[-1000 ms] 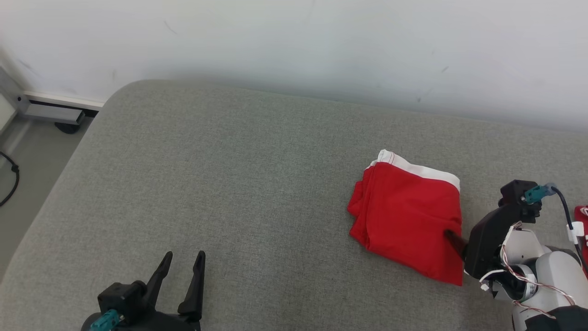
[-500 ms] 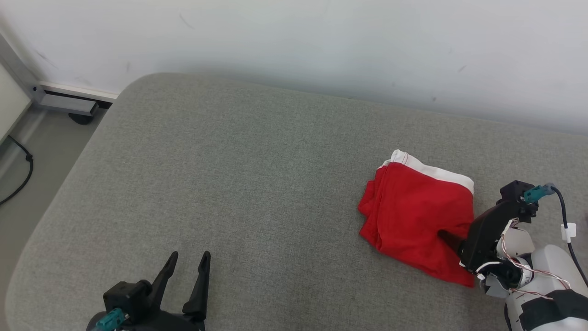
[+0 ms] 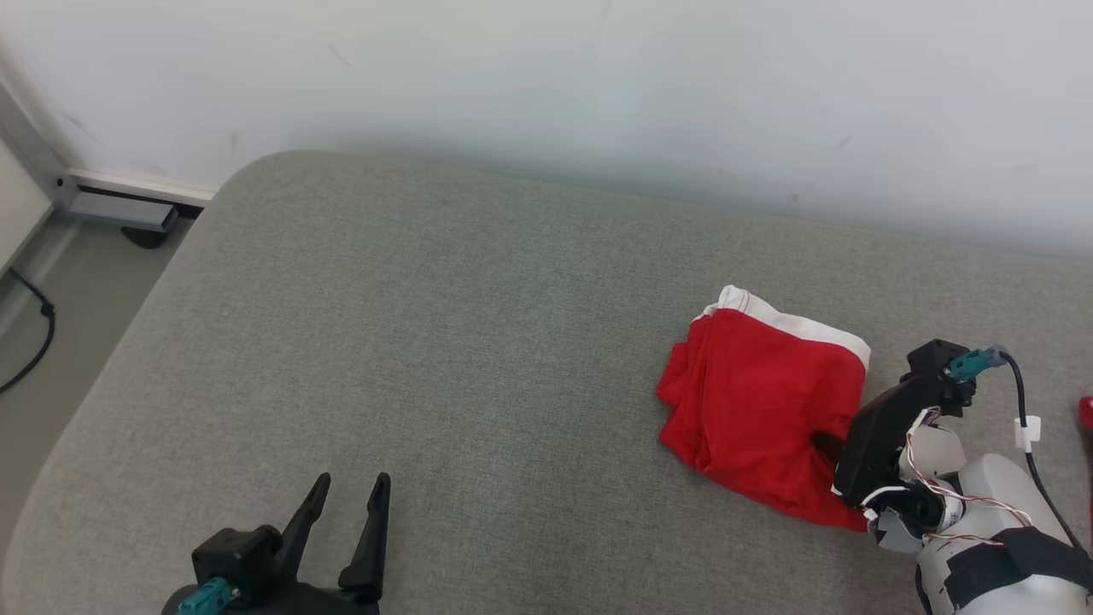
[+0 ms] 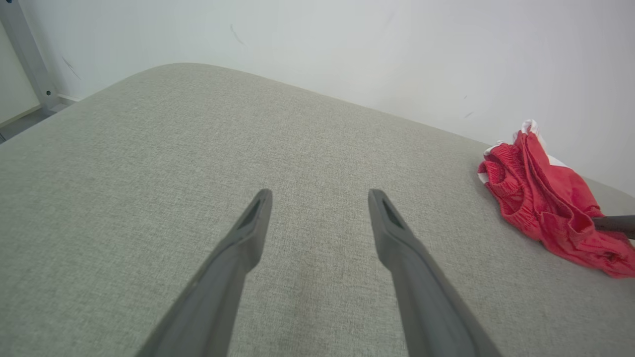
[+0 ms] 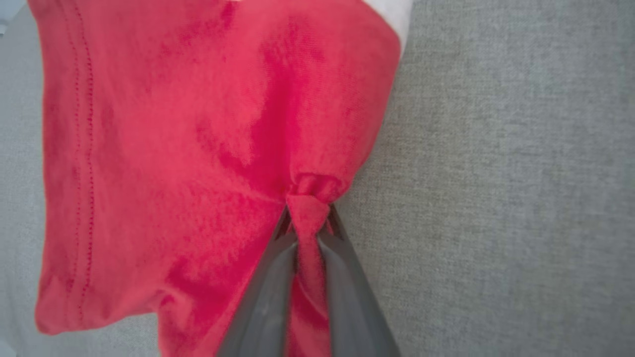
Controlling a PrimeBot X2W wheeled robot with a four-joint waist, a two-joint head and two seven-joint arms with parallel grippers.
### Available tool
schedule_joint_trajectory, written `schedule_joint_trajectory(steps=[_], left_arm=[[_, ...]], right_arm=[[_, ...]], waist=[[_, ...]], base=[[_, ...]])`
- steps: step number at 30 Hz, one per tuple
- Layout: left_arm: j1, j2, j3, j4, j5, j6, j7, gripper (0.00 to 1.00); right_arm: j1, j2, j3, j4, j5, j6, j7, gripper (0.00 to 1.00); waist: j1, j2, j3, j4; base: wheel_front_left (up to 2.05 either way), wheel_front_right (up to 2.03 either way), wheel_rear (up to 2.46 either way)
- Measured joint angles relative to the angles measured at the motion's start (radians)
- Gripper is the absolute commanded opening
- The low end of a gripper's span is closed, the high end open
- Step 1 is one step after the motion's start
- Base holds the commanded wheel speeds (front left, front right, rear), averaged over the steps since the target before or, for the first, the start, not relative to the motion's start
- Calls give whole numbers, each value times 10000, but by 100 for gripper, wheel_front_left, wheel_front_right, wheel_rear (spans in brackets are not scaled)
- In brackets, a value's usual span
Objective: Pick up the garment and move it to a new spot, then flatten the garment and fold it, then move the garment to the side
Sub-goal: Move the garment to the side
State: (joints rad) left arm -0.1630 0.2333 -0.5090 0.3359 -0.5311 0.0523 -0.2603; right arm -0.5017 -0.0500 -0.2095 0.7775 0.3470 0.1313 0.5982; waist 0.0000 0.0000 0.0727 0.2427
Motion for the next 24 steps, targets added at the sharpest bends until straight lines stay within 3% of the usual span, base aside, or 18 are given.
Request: schedule_joint_trajectory(steps=[9, 17, 24], left_arm=[[148, 44, 38, -67, -6, 40, 0, 100], [157, 52, 86, -157, -35, 88, -2, 100], [105, 36, 113, -174, -31, 88, -2, 100]], right_arm=[[342, 6, 729, -859, 109, 0, 537, 0], [1190, -17, 1315, -3269, -512, 0, 2010, 0], [1784, -581, 1517, -5614, -922, 0, 3202, 0]], waist=[[0, 0, -150, -459], [0, 0, -187, -1156], [0, 0, -107, -1832]], base=[[0, 0, 0], [0, 0, 0], [0, 0, 0]])
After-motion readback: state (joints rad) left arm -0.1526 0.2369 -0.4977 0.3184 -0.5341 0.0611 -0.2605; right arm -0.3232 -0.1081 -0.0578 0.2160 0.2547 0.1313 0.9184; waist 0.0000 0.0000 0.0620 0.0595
